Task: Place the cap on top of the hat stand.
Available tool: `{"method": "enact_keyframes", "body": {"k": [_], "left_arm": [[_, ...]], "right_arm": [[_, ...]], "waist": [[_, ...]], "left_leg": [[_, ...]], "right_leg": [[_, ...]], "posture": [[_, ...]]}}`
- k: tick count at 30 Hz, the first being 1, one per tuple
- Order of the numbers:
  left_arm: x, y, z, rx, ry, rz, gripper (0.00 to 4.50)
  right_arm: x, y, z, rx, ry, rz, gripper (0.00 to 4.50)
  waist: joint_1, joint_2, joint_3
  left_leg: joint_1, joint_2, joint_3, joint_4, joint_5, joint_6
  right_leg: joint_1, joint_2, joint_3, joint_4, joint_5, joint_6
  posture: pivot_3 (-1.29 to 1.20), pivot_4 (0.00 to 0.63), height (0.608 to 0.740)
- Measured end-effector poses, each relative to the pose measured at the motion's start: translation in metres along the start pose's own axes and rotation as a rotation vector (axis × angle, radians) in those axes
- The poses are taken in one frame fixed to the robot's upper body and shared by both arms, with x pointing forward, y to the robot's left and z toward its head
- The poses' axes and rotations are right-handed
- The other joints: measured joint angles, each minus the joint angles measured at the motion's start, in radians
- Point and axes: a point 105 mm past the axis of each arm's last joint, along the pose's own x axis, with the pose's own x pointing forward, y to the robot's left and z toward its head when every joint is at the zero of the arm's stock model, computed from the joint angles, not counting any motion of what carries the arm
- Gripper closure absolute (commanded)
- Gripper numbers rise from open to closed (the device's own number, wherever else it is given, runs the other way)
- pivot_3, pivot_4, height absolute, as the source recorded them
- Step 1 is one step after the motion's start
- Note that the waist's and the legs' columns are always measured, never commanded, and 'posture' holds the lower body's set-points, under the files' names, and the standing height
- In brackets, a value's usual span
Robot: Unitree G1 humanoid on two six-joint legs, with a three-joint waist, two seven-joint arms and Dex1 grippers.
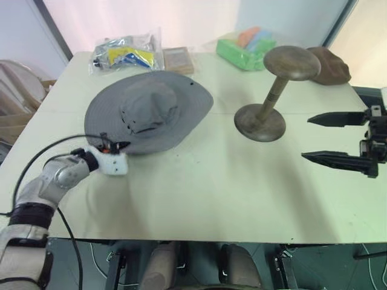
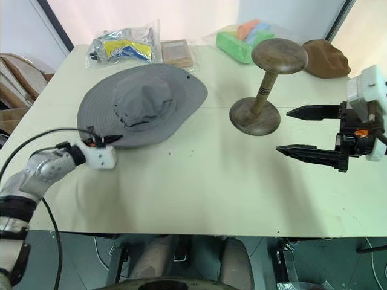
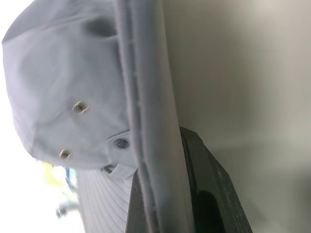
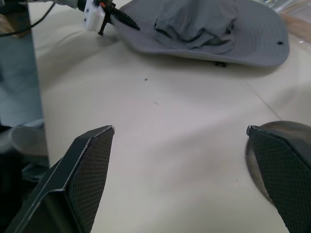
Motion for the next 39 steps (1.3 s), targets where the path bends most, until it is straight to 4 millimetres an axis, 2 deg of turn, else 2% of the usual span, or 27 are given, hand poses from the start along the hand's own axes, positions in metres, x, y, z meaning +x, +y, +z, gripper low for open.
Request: {"method": "enact_keyframes", "body": {"k": [2,4,7,10,14,18,20,22,26,29,32,36,39], "left_arm": [[0.009,0.022,0.005,-0.092,-0.012,0.039,4.48],[0.017,0.056,0.017,-0.105,-0.048,0.093,4.48],[0.027,0.112,0.05,-0.075,-0.147,0.193,4.48],[0.043,0.152,0.093,-0.088,-0.27,0.266,4.48],[0.061,0.181,0.149,-0.023,-0.412,0.29,4.48],[0.062,0.198,0.212,0.205,-0.581,0.325,4.48],[0.059,0.195,0.237,0.385,-0.651,0.338,4.48],[0.06,0.184,0.251,0.504,-0.7,0.329,4.48],[0.07,0.145,0.266,0.688,-0.791,0.262,4.48],[0.084,0.107,0.261,0.791,-0.805,0.167,4.48],[0.102,0.078,0.255,0.819,-0.785,0.115,4.48],[0.116,0.055,0.257,0.825,-0.787,0.099,4.48],[0.125,0.054,0.256,0.785,-0.754,0.101,4.48]], "right_arm": [[-0.002,0.0,0.001,-0.008,-0.003,-0.012,0.0],[-0.005,0.0,0.0,-0.007,-0.001,-0.03,0.0],[-0.011,-0.004,-0.001,-0.022,0.011,-0.073,0.0],[-0.026,-0.011,0.006,-0.042,-0.009,-0.142,0.0],[-0.046,-0.019,0.012,-0.054,-0.028,-0.235,0.0],[-0.065,-0.024,0.014,-0.038,-0.043,-0.324,0.0],[-0.076,-0.024,0.012,-0.021,-0.037,-0.37,0.0],[-0.083,-0.023,0.012,-0.007,-0.037,-0.403,0.0],[-0.106,-0.019,0.009,0.053,-0.087,-0.501,0.0],[-0.118,-0.019,0.004,0.109,-0.131,-0.57,0.0],[-0.124,-0.017,-0.001,0.14,-0.149,-0.615,0.0],[-0.122,-0.012,-0.007,0.159,-0.153,-0.625,0.0],[-0.123,-0.009,-0.011,0.175,-0.155,-0.64,0.0]], "waist": [[-0.001,-0.001,0.001],[0.0,-0.003,0.002],[0.003,-0.004,0.002],[0.003,-0.004,0.002],[-0.001,-0.007,0.004],[0.0,-0.008,0.005],[0.0,-0.007,0.004],[-0.002,-0.007,0.004],[0.0,-0.007,0.004],[0.0,-0.007,0.004],[0.004,-0.007,0.004],[0.004,-0.007,0.004],[0.003,-0.008,0.005]], "left_leg": [[-0.004,0.001,-0.002,0.005,-0.001,0.001],[-0.009,0.002,-0.004,0.012,-0.002,0.003],[-0.014,0.002,-0.004,0.018,-0.001,0.007],[-0.016,0.0,-0.004,0.025,-0.003,0.01],[-0.017,-0.001,-0.002,0.027,-0.004,0.013],[-0.02,-0.001,-0.002,0.027,-0.004,0.013],[-0.02,-0.001,-0.002,0.026,-0.004,0.013],[-0.019,-0.001,-0.002,0.025,-0.005,0.015],[-0.019,-0.001,-0.003,0.026,-0.008,0.019],[-0.019,-0.001,-0.003,0.026,-0.008,0.02],[-0.02,-0.001,-0.003,0.026,-0.008,0.02],[-0.026,-0.001,-0.003,0.029,-0.007,0.023],[-0.029,-0.001,-0.003,0.03,-0.007,0.024]], "right_leg": [[0.0,0.001,-0.002,0.0,0.0,0.0],[0.0,0.002,-0.005,0.001,0.001,0.002],[-0.001,0.002,-0.005,0.001,0.003,0.005],[0.002,0.001,-0.006,0.0,0.004,0.008],[0.004,0.001,-0.005,-0.001,0.006,0.01],[0.002,0.0,-0.005,-0.001,0.005,0.011],[0.002,0.0,-0.005,-0.002,0.005,0.012],[0.002,0.0,-0.004,-0.002,0.005,0.012],[0.002,0.0,-0.004,-0.002,0.005,0.012],[0.001,-0.001,-0.004,-0.002,0.005,0.012],[-0.001,-0.001,-0.004,-0.002,0.005,0.012],[-0.004,-0.001,-0.004,-0.001,0.006,0.013],[-0.006,-0.001,-0.004,-0.001,0.006,0.014]], "posture": [[0.0,0.15,0.735],[0.0,0.15,0.735],[0.0,0.15,0.735],[0.0,0.15,0.735],[0.0,0.15,0.735],[0.0,0.15,0.735],[0.0,0.15,0.735],[0.0,0.15,0.735],[0.0,0.15,0.735],[0.0,0.15,0.735],[0.0,0.15,0.735],[0.0,0.15,0.735],[0.0,0.15,0.735]]}}
